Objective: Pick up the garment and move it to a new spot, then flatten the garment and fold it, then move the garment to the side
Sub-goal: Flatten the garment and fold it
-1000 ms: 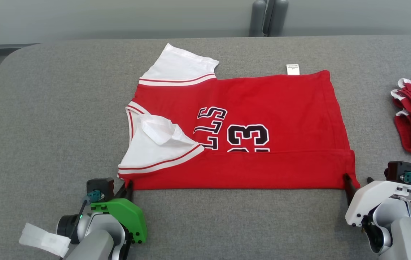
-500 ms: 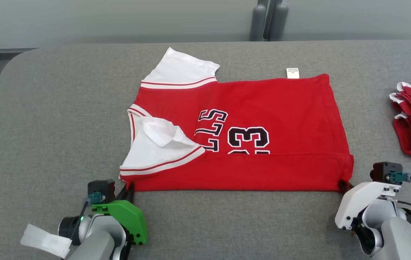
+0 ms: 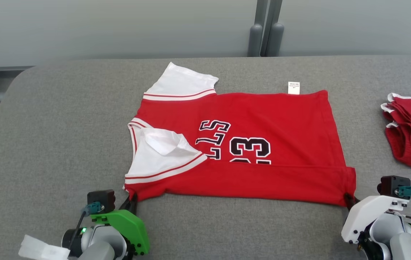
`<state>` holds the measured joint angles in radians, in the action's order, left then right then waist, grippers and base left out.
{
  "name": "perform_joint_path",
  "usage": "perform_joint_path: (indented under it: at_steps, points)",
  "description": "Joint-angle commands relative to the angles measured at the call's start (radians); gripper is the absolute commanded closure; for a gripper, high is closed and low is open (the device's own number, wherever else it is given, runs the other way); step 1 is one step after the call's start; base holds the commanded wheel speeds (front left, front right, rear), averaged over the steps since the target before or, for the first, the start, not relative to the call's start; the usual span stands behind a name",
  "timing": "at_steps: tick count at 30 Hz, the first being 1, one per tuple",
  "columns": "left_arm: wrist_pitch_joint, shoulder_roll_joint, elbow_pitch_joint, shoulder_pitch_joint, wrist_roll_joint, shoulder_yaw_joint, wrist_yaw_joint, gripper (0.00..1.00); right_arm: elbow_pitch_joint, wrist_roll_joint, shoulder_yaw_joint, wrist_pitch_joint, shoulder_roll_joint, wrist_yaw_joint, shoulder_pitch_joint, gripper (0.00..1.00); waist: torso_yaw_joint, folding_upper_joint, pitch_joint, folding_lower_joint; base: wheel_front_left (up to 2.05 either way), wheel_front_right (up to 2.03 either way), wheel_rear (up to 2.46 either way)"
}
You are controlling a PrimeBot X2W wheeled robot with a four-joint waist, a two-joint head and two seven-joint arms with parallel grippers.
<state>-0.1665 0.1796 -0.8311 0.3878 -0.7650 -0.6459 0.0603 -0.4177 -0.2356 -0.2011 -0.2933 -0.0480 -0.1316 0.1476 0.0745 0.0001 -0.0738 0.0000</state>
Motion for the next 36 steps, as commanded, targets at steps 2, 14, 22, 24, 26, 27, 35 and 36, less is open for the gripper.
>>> perform_joint_path:
  at_steps: [2,14,22,24,26,27,35,36]
  points:
    - [0.006,0.023,0.022,-0.031,-0.013,0.008,0.001,1.0,0.031,0.002,-0.004,-0.017,-0.005,0.002,-0.032,1.0,-0.005,-0.0001,0.032,0.0,0.0,0.0,0.0]
    - [0.107,0.135,0.339,-0.251,-0.026,-0.013,0.093,1.0,0.281,-0.021,-0.028,-0.162,-0.005,0.002,-0.212,1.0,-0.011,-0.0001,0.104,0.0,0.0,0.0,0.0]
    - [0.151,0.212,0.55,-0.41,-0.025,-0.022,0.19,1.0,0.349,-0.053,-0.037,-0.209,-0.004,0.002,-0.297,1.0,-0.019,-0.0001,0.103,0.0,0.0,0.0,0.0]
    - [0.159,0.224,0.578,-0.434,-0.019,-0.028,0.204,1.0,0.353,-0.07,-0.037,-0.21,-0.005,0.002,-0.312,1.0,-0.016,-0.0001,0.103,0.0,0.0,0.0,0.0]
    - [0.164,0.238,0.596,-0.447,-0.012,-0.031,0.219,1.0,0.349,-0.075,-0.033,-0.208,-0.004,0.002,-0.325,1.0,-0.015,-0.0001,0.104,0.0,0.0,0.0,0.0]
    - [0.167,0.241,0.604,-0.449,-0.009,-0.032,0.225,1.0,0.348,-0.073,-0.032,-0.204,-0.004,0.002,-0.33,1.0,-0.013,-0.0001,0.104,0.0,0.0,0.0,0.0]
    - [0.131,0.236,0.591,-0.438,0.001,-0.041,0.202,0.0,0.313,-0.056,-0.012,-0.19,-0.004,0.002,-0.351,0.0,-0.006,-0.0001,0.108,0.0,0.0,0.0,0.0]
    - [0.115,0.234,0.585,-0.429,0.009,-0.039,0.2,0.0,0.312,-0.053,-0.007,-0.184,-0.004,0.002,-0.351,0.0,-0.005,-0.0001,0.11,0.0,0.0,0.0,0.0]
